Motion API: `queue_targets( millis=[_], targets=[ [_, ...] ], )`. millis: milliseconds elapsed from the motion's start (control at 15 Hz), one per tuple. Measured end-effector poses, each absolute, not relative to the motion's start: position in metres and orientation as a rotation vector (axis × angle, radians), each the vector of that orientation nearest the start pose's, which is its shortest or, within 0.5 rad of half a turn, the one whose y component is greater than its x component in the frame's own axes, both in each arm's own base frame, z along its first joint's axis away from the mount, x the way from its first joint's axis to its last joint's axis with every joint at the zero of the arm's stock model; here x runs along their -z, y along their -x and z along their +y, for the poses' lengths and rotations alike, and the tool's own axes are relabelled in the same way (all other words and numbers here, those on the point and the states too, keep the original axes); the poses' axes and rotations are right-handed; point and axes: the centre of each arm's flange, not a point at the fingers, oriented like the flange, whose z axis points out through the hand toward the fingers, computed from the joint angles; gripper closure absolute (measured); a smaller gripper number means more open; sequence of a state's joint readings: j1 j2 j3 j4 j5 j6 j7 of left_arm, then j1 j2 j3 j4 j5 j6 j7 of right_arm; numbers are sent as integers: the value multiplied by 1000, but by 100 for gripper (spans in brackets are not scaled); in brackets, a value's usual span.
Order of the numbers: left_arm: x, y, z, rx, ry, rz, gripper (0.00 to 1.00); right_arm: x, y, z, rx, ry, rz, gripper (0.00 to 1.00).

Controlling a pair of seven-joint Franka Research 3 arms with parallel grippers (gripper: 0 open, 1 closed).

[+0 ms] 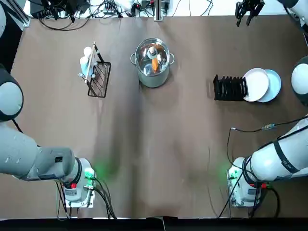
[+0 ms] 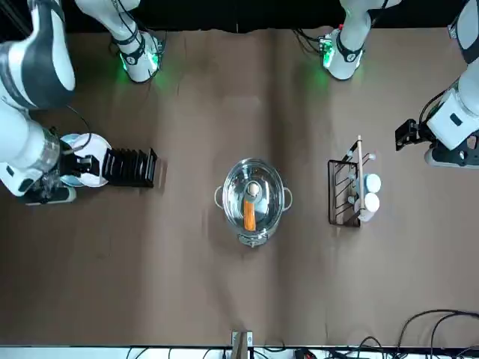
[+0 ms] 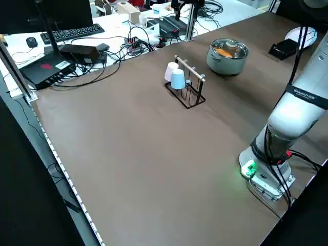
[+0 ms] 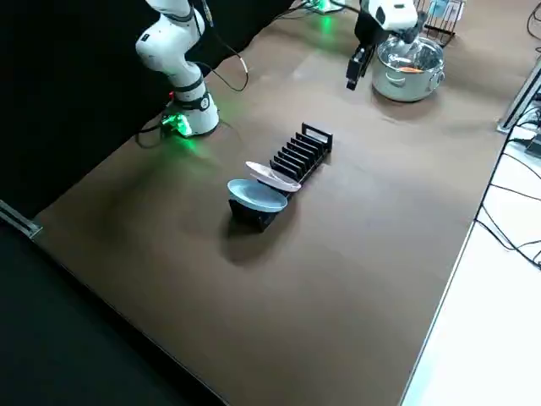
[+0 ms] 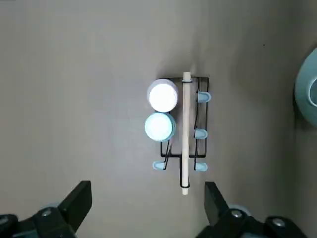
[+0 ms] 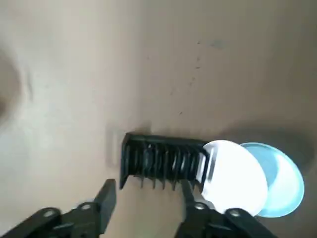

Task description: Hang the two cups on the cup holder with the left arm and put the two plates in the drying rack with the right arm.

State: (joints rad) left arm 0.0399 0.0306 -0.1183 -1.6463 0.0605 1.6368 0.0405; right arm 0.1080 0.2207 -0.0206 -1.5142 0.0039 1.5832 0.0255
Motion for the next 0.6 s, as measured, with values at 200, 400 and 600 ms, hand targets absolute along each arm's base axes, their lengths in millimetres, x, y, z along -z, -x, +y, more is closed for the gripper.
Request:
queue_targets(
  millis=[200,400,600],
  targets=[
    [-581,-566,-36,-47,3078,188,0,-546,-612,55,-180,3128,-93,10],
    [-582,-566,-34,-45,3079,181,0,-566,-609,55,-132,3108,-88,0],
    [-582,-566,-32,-45,3079,175,0,-588,-597,54,-109,3101,-87,0]
  ],
)
